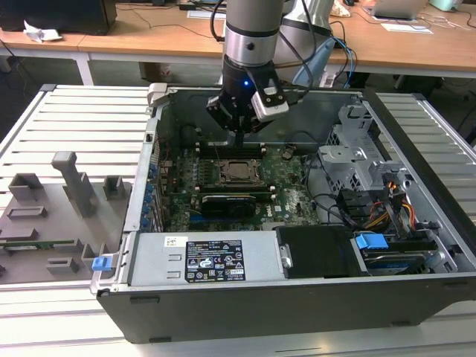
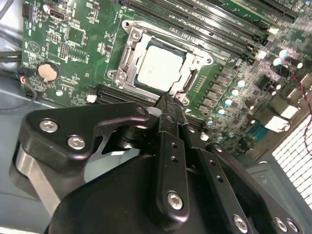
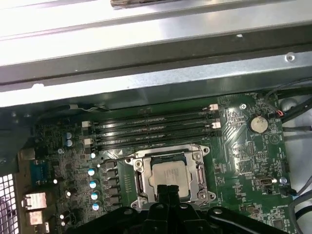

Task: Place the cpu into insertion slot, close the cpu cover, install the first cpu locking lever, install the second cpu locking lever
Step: 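Install the first cpu locking lever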

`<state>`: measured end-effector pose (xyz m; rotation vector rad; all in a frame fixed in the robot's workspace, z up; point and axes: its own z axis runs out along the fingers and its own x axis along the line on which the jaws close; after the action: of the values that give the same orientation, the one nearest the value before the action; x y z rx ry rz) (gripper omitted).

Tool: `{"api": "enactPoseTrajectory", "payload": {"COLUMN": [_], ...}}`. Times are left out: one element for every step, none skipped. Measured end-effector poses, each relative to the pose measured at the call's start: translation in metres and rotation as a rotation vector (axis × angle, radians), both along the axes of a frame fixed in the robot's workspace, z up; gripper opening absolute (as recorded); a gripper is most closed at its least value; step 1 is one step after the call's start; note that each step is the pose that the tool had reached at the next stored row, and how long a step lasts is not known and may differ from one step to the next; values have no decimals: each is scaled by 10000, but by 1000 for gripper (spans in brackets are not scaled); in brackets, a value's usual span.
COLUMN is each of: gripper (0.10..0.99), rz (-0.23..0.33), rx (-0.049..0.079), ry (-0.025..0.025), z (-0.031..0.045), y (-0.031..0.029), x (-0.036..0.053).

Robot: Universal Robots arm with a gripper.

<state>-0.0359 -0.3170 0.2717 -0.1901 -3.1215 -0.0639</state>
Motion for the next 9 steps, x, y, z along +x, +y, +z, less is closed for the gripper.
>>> {"api": "enactPoseTrajectory", "payload": {"gripper": [106,106,106,106,106,106,106,106,106], "rz": [83,168,244,319,412,549,655,717,807], "rx": [0,1,1,1,1,1,0,1,1], "ry": [-1,0,0,-1,-1,-1,0,0,0], "z": [0,0,0,0,0,0,0,0,0], "y": [0,0,0,0,0,0,0,0,0], "x": [0,0,0,0,0,0,0,0,0]}}
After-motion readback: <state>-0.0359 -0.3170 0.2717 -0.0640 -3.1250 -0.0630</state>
